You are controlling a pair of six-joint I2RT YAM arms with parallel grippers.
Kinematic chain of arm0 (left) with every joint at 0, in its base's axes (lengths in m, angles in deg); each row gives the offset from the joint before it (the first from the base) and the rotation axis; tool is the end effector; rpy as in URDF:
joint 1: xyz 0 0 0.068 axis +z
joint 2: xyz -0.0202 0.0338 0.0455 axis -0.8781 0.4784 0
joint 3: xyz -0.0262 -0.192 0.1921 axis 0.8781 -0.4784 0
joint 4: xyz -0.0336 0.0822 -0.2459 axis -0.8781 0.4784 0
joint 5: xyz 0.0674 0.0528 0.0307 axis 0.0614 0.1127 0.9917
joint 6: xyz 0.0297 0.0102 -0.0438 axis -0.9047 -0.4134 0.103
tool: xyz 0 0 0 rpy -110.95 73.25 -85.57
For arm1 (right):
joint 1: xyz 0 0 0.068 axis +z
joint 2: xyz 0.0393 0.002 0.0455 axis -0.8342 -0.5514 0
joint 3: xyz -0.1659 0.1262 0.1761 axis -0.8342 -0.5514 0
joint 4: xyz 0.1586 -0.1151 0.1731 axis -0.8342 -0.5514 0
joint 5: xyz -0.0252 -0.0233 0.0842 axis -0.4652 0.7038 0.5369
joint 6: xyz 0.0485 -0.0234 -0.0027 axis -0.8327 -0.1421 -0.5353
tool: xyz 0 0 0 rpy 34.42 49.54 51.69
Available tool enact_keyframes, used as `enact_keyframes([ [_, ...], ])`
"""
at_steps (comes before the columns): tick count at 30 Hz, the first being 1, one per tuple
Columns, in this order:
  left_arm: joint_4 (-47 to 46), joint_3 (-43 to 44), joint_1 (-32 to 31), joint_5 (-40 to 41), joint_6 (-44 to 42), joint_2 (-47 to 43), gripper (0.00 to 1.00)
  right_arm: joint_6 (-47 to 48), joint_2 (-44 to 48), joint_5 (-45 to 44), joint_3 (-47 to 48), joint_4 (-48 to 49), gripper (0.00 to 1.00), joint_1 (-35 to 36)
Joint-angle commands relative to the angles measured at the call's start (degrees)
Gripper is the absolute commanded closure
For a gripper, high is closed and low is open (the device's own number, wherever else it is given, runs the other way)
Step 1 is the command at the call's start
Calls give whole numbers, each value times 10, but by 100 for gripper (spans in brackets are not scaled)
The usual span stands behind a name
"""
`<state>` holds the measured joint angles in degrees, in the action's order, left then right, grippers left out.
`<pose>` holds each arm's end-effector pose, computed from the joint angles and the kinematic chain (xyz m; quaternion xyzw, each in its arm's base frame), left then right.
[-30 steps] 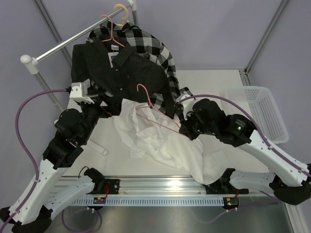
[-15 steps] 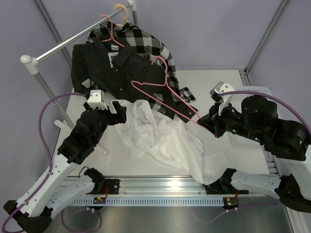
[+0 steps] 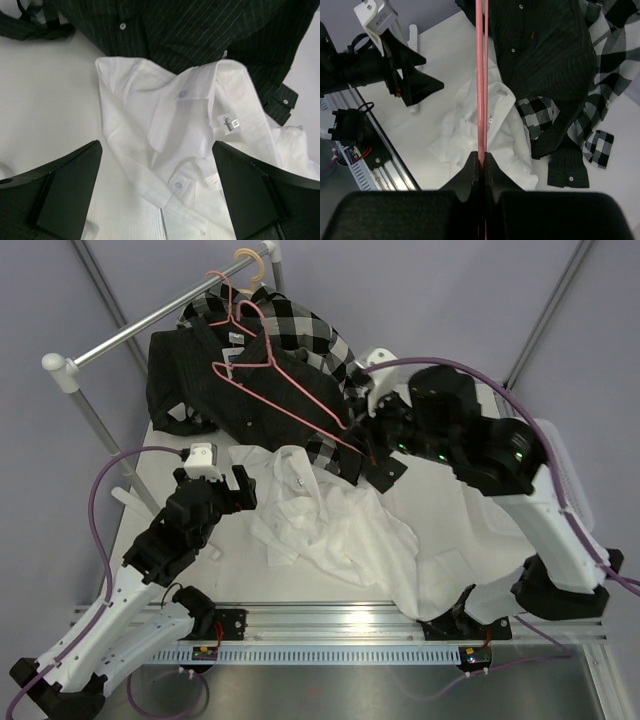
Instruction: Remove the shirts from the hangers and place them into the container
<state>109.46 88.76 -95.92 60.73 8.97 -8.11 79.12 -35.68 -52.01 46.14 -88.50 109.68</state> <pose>0.1328 -0.0736 0.3269 -0.0196 0.8096 -0.1062 0.5769 0.1293 0.1712 0.5365 -0.3796 0.7287 0.2332 0.5201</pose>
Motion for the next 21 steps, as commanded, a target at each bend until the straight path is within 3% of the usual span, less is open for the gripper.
enact_keyframes([
  [1,6,-16,-2,31,13,-29,1,89,-84,41,82,24,100,0],
  [8,10,-26,-1,41,19,-35,1,106,-265,67,289,21,100,-11],
  [11,18,-23,-1,39,23,-24,1,107,-322,90,331,40,100,-23],
  [21,22,-21,-1,34,23,-22,1,109,-387,142,303,176,100,-46],
])
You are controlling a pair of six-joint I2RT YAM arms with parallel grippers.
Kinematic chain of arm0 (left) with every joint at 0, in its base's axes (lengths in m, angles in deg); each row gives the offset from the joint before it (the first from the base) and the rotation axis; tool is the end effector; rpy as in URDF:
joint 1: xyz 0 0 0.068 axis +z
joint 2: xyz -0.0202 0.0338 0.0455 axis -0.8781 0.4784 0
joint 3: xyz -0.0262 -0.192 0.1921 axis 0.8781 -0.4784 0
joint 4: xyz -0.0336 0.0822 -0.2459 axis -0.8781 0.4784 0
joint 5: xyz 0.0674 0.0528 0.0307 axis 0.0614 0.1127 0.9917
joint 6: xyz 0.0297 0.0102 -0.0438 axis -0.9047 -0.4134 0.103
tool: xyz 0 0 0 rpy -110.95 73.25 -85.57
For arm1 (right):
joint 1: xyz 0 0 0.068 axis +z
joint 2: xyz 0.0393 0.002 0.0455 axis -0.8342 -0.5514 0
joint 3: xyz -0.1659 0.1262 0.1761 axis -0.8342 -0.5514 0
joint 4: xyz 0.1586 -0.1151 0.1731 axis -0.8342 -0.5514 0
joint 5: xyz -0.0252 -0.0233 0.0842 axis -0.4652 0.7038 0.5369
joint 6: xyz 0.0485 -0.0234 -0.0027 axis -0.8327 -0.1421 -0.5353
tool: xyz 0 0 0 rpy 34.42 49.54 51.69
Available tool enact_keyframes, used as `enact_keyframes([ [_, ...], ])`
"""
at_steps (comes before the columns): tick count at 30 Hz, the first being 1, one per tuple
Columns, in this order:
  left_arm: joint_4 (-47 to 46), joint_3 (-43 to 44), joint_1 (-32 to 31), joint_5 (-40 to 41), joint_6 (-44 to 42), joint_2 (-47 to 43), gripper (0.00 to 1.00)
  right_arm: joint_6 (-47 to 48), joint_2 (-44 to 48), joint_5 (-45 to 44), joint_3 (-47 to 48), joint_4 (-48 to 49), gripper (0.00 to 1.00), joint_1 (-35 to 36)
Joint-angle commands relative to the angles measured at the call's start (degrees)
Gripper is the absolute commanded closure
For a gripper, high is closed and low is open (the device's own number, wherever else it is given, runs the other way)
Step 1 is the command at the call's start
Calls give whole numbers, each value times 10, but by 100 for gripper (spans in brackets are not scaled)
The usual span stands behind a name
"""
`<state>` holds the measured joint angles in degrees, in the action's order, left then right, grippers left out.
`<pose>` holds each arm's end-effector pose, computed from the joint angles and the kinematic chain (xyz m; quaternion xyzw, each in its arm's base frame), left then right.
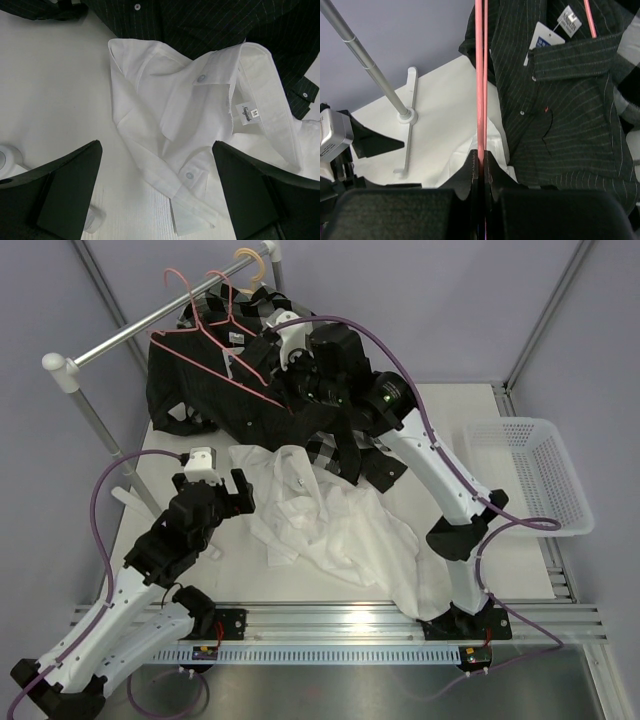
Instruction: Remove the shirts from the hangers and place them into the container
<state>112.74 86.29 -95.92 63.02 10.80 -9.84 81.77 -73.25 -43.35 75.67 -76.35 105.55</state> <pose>0.1276 -0.0685 0.3109 -0.0353 0.8251 -0.0828 0.5577 0.2673 0.3146 0.5025 -0.3997 0.6930 0.2688 0.5364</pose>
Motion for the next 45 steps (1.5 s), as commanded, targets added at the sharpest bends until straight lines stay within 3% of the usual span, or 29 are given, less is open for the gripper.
enact_keyframes([
  [1,-11,4,-1,11,5,-5,1,83,-15,57,7,62,100,-6],
  [10,-8,3,-1,10,5,-5,1,63,-62,75,5,94,100,-23],
  [16,-7,4,-1,11,4,-5,1,51,-40,62,-54,111,99,-24],
  [19,-7,4,-1,11,3,-5,1,46,-23,52,-68,102,82,-23],
  [20,-7,4,-1,11,4,-5,1,42,-9,52,-77,99,62,-23],
  [23,-6,4,-1,14,3,-6,1,27,47,46,-130,108,37,-23],
  [24,-6,4,-1,14,3,-6,1,22,65,35,-149,113,24,-23],
  [27,-7,5,-1,13,2,-5,1,5,147,1,-243,134,6,-23],
  [30,-6,5,-1,11,1,-6,1,-19,230,-32,-353,151,1,-23],
  [36,-6,5,0,9,1,-8,1,-94,351,-65,-609,185,1,-22],
  [42,-6,5,0,10,0,-8,1,-138,344,-51,-765,259,1,-20],
  [45,-6,4,0,11,0,-6,1,-145,306,-38,-799,314,0,-17],
])
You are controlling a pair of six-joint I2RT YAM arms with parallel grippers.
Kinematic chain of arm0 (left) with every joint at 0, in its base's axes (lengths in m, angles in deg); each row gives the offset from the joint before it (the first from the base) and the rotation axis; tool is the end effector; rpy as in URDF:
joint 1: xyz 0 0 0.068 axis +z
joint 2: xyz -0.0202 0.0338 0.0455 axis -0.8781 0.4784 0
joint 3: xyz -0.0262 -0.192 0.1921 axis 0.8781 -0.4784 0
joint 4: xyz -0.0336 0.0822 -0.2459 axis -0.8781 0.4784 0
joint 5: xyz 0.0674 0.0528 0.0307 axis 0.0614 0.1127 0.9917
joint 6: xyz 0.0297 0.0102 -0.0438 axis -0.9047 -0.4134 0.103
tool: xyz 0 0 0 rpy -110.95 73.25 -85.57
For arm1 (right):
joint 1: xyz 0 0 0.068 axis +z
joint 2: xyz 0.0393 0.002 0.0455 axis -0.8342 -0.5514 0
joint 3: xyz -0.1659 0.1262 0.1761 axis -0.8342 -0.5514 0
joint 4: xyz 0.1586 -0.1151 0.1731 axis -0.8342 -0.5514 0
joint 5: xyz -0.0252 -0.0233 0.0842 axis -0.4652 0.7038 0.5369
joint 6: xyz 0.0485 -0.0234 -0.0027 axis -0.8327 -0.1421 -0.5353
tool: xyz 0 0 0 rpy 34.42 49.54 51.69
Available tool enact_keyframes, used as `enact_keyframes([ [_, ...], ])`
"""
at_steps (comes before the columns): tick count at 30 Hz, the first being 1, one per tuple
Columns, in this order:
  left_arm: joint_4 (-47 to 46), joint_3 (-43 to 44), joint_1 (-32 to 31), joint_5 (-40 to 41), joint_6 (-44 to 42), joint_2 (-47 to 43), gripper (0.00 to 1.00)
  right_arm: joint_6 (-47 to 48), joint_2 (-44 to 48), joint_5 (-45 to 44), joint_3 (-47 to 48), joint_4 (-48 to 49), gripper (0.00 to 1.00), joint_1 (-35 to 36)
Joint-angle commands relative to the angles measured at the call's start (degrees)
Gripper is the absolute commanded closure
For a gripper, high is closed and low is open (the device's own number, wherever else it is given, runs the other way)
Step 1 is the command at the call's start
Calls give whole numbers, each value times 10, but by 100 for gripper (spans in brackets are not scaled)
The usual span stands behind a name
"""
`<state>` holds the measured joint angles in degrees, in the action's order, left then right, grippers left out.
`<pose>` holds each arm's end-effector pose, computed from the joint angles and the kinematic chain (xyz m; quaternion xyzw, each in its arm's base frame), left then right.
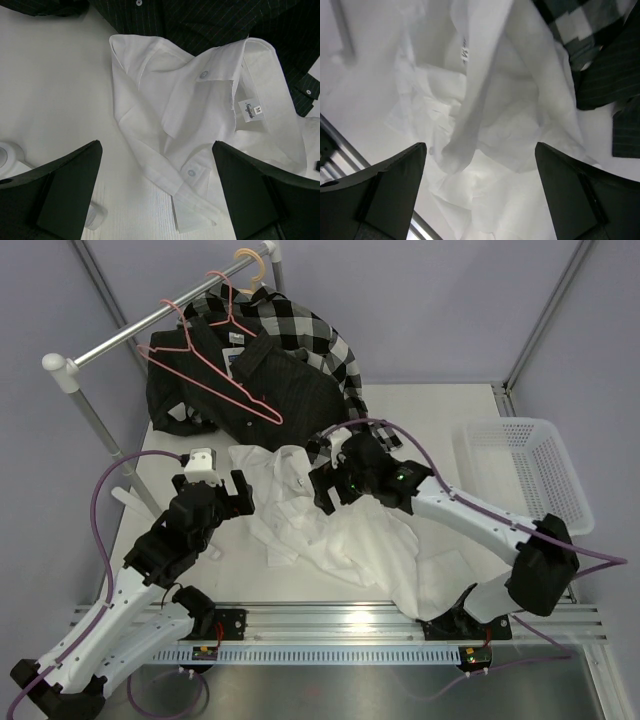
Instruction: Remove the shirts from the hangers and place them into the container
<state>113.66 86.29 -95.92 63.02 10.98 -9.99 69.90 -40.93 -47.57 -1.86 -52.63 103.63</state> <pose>0.1266 -0.0678 0.3097 -0.0350 0.8285 -0.0803 0.5532 0.2201 0.2397 0.3106 -0.3234 0.8379 0.2189 0.3814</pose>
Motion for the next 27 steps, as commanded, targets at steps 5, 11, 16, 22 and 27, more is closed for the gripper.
enact_keyframes([
  [5,-16,3,0,16,-2,-5,1,-34,-116,6,-39,163,0,11],
  [11,-14,2,0,21,-3,-6,1,-65,-225,-43,-43,201,1,15],
  [16,-14,3,0,19,-2,-4,1,-105,-259,-93,-27,155,8,20],
  [22,-14,3,0,22,-3,-7,1,-142,-289,-114,17,70,62,23],
  [27,-13,2,0,23,-2,-10,1,-140,-227,-92,-22,77,100,23],
])
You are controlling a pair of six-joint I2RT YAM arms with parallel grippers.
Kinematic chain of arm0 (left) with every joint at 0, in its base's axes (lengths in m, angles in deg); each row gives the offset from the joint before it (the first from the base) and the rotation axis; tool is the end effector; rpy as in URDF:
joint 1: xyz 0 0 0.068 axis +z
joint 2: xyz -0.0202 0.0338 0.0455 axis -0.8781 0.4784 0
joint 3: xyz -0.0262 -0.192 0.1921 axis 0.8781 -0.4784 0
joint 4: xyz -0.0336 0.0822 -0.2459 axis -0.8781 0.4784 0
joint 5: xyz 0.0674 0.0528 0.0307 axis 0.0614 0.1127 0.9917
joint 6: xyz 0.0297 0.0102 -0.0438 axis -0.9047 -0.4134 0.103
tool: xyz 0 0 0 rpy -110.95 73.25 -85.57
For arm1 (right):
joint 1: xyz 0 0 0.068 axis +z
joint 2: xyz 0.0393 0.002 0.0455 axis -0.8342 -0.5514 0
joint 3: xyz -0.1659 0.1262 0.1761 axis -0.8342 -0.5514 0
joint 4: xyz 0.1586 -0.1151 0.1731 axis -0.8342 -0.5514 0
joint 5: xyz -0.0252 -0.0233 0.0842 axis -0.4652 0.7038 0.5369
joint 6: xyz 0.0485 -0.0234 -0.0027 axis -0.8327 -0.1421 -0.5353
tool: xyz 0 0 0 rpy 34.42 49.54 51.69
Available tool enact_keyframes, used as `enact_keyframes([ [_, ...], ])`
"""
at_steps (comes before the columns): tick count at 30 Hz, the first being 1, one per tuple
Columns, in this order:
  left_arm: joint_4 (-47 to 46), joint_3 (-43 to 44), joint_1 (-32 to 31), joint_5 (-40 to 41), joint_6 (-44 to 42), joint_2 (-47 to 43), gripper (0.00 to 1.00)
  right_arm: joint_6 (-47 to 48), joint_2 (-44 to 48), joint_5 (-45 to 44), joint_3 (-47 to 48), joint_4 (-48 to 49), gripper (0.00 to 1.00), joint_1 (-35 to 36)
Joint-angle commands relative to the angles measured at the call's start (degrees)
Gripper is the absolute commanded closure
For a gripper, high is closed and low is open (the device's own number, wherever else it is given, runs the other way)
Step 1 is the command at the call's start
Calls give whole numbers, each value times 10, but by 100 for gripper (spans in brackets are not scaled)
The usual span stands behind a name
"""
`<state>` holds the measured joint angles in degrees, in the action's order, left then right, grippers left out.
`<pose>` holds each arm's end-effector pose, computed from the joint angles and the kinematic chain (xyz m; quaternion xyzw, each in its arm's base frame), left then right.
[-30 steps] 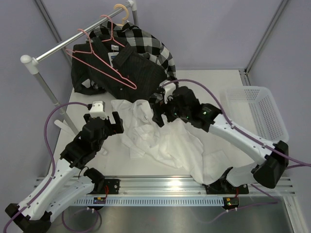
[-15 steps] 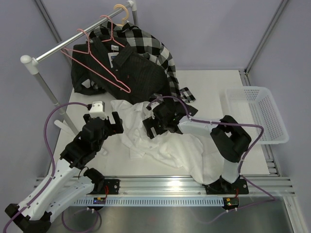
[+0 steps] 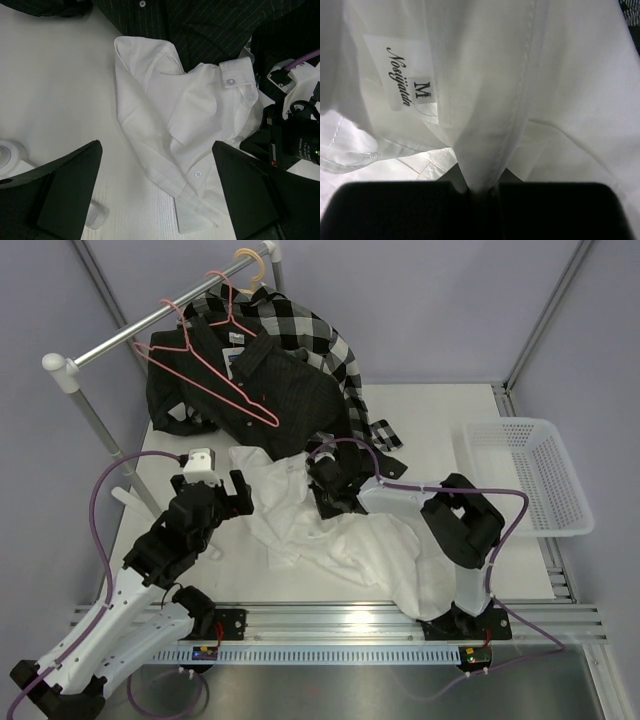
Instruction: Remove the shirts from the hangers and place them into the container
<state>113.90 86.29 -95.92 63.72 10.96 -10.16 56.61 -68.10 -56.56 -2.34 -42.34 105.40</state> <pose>0.1261 -0.0670 0.3097 -0.0380 0.8279 -0.0752 0.5545 0.2638 0.2966 0.1569 -0.2253 0.9262 0.1271 0.2743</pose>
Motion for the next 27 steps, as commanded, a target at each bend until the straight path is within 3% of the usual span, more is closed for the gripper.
enact_keyframes([
  [1,-15,3,0,16,-3,-8,1,-6,92,2,-22,-31,100,4],
  [7,-15,4,0,11,-2,-12,1,15,312,-21,46,-131,100,-23],
  [17,-16,4,0,8,-2,-20,1,85,420,-191,341,-274,100,-211],
  [21,-16,3,1,2,-2,-19,1,159,429,-281,464,-257,100,-245],
  [27,-16,5,1,-9,-1,-12,1,324,458,-368,508,-59,100,-249],
])
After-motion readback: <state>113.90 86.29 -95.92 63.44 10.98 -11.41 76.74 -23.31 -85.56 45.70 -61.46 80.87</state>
